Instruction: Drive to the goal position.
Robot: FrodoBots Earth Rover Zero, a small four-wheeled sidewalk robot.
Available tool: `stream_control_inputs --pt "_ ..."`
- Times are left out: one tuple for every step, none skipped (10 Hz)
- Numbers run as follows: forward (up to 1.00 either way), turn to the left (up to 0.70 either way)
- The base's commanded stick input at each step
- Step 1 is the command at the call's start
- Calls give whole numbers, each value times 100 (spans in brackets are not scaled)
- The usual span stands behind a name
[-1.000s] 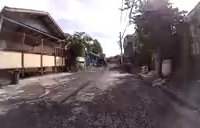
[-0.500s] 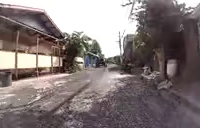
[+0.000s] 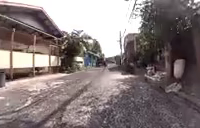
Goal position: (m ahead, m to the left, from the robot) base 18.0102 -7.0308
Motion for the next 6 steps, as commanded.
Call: stream_control_inputs --pt "70 0" --pt "55 0" --pt "0 0" --pt "0 0" --pt "0 0" --pt "0 0"
